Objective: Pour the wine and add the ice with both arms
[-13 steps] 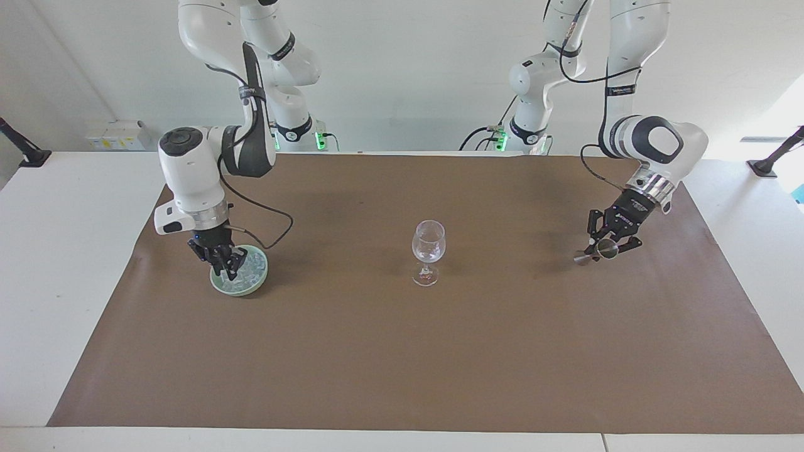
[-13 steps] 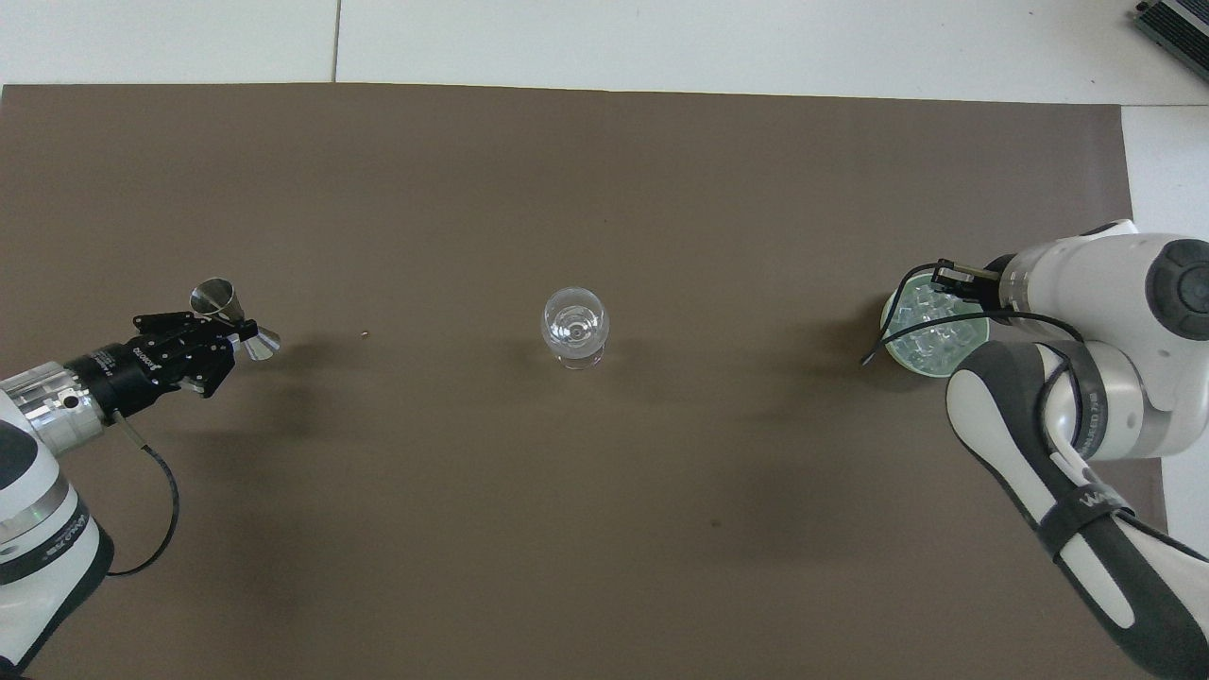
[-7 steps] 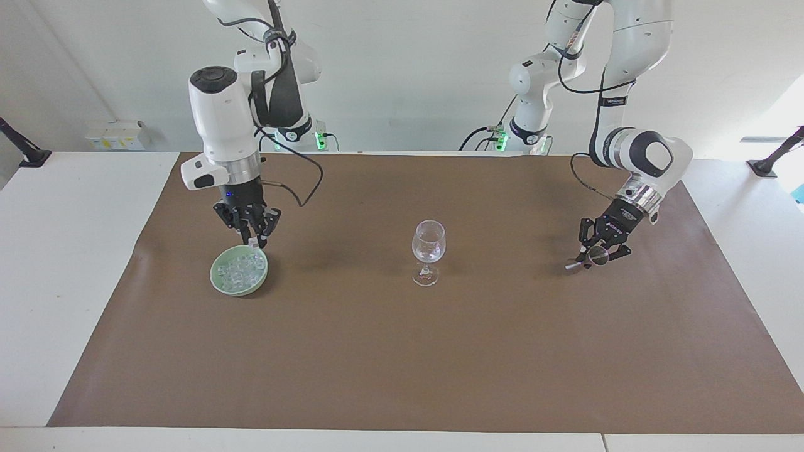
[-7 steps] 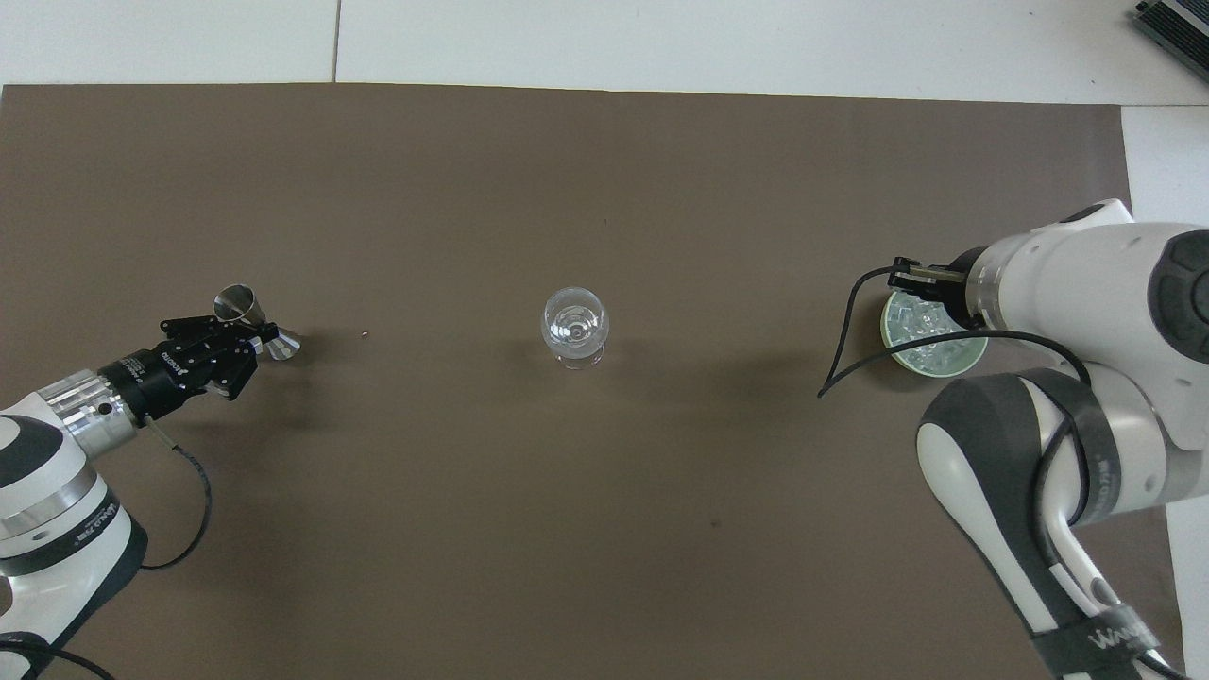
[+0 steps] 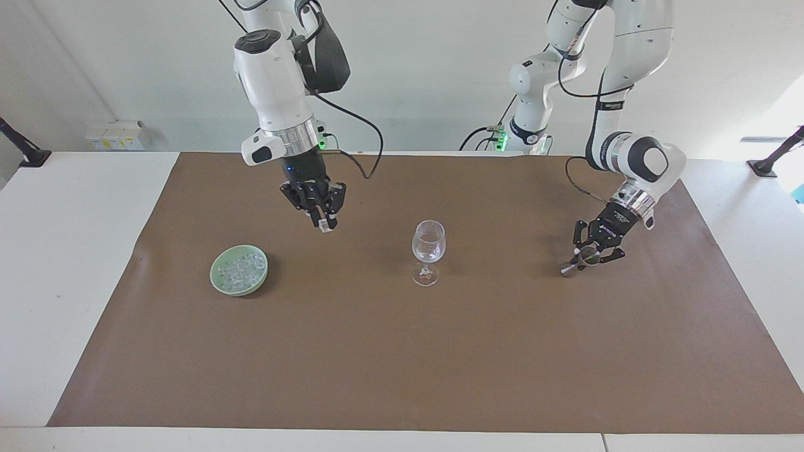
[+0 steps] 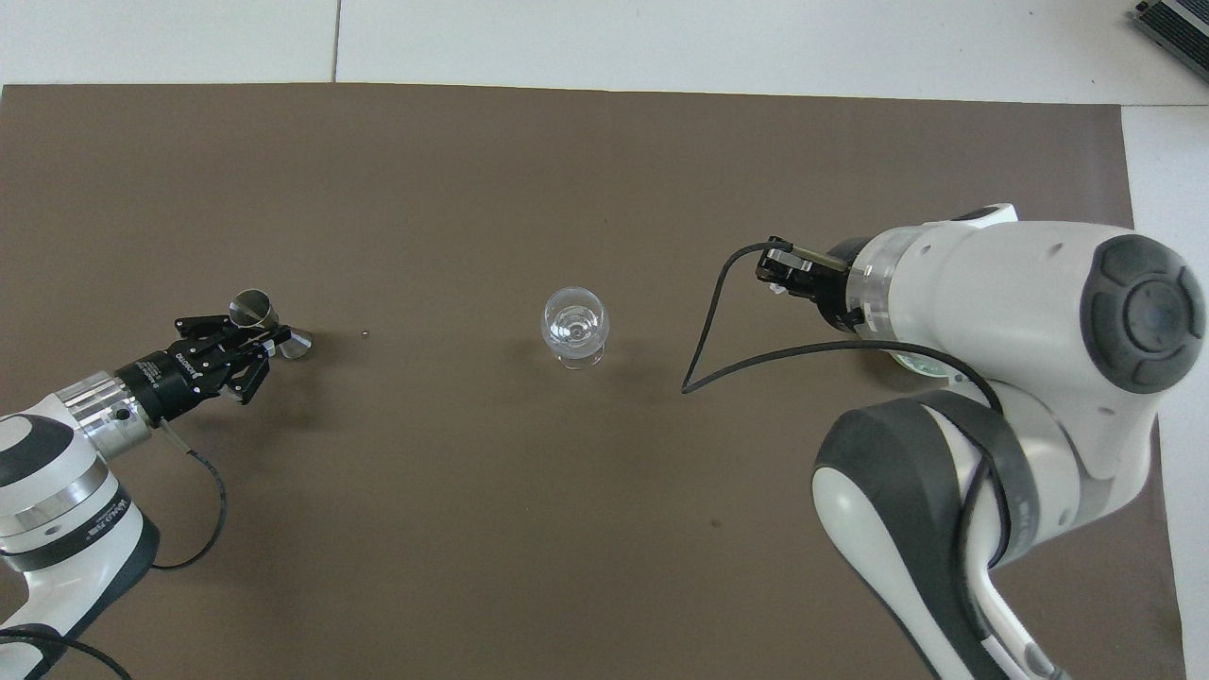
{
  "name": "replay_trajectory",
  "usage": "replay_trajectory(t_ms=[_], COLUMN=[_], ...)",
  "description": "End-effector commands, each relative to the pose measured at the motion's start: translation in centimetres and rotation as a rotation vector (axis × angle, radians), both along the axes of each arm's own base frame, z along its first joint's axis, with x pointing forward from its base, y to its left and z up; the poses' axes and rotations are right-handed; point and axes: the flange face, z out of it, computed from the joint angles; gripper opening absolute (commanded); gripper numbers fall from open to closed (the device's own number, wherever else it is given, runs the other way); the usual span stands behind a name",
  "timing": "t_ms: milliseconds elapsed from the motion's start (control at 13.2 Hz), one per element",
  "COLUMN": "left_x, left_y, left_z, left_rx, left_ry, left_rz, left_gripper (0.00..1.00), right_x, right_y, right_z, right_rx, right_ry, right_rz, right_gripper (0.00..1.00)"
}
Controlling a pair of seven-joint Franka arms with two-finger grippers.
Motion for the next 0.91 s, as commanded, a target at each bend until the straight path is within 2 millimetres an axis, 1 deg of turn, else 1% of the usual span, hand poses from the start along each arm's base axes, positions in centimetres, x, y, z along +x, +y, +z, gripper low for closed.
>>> replay_trajectory(t_ms=[0, 76, 151, 227, 302, 378, 453, 529, 831], left_x=[-0.3, -0.3, -0.2, -0.3, -0.3, -0.3, -0.3, -0.3, -0.4], left_y=[-0.1, -0.2, -0.2, -0.2, -0.2, -0.2, -0.2, -0.2, 0.1], left_z=[-0.4, -0.4, -0.4, -0.7, -0.8, -1.0, -1.0, -1.0, -2.1], left_rx=[-0.023, -0.021, -0.022, -0.02, -0.021, -0.023, -0.023, -0.022, -0.015], left_ry=[-0.019, -0.023, -0.027, -0.027, -0.026, -0.023, -0.024, -0.029, -0.04], left_rz=[-0.004, -0.007, -0.007, -0.01, -0.01, -0.009, -0.006, -0.007, -0.008], left_gripper=[0.0, 0.0, 0.0, 0.0, 0.0, 0.0, 0.0, 0.0, 0.01], right_x=[-0.3, -0.8, -1.0, -1.1, -1.8, -2.1, -2.0, -2.3, -2.2], right_y=[4.2, 5.7, 7.5, 8.8, 11.0, 12.4, 13.3, 14.1, 14.2], right_z=[0.6, 0.6, 0.3, -0.1, 0.4, 0.2, 0.0, -0.4, -2.0], right_rx=[0.18, 0.226, 0.264, 0.295, 0.33, 0.337, 0.34, 0.341, 0.329], right_ry=[0.007, 0.022, 0.006, -0.001, -0.004, 0.006, 0.012, 0.024, 0.057], right_rz=[-0.124, -0.129, -0.126, -0.136, -0.128, -0.121, -0.118, -0.116, -0.13], right_gripper=[0.0, 0.0, 0.0, 0.0, 0.0, 0.0, 0.0, 0.0, 0.0])
